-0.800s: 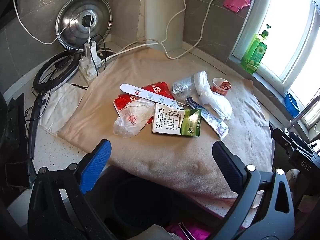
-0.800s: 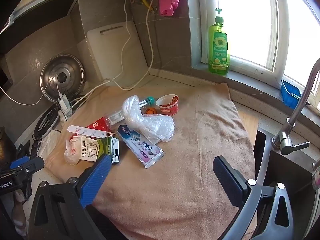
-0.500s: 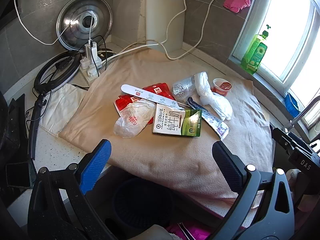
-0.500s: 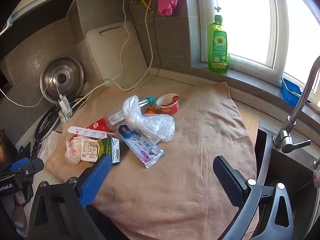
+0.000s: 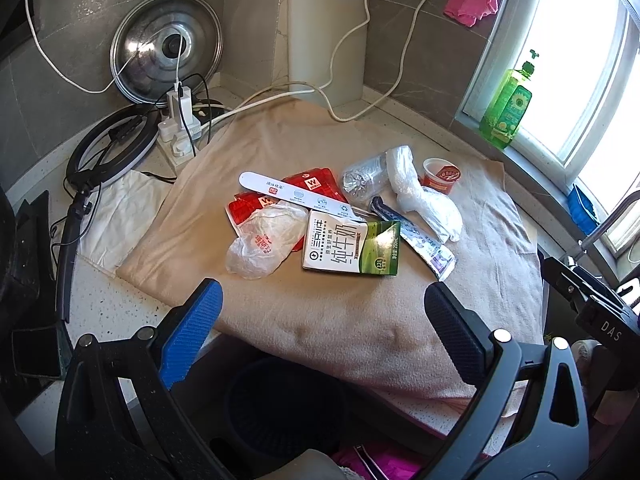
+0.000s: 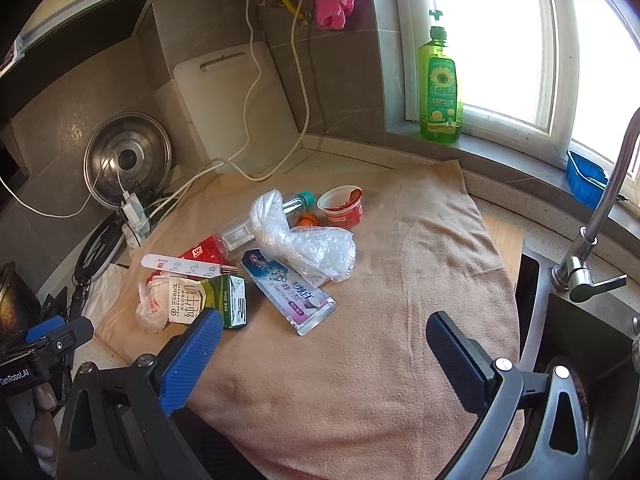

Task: Collect trash

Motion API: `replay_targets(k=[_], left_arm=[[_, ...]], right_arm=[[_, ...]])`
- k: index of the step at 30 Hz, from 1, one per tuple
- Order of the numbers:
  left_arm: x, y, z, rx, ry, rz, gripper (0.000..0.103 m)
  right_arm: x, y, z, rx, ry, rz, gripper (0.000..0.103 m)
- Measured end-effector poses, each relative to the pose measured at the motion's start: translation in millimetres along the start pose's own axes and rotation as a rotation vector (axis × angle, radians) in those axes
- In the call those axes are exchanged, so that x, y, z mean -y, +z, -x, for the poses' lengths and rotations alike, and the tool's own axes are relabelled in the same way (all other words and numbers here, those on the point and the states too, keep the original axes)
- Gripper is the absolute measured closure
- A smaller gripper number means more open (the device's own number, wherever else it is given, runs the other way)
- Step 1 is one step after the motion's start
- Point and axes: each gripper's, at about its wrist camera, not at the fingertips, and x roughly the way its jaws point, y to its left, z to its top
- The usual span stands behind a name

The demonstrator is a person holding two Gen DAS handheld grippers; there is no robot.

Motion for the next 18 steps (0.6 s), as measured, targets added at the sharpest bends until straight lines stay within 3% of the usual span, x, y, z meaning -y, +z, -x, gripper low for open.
replay_targets(k=[18], left_arm=[[4.7,2.3,0.0,0.002,-0.002,-0.002,0.000]], right_arm=[[0.3,-1.5,-0.6,-0.007,0.008,-0.010,0.000]])
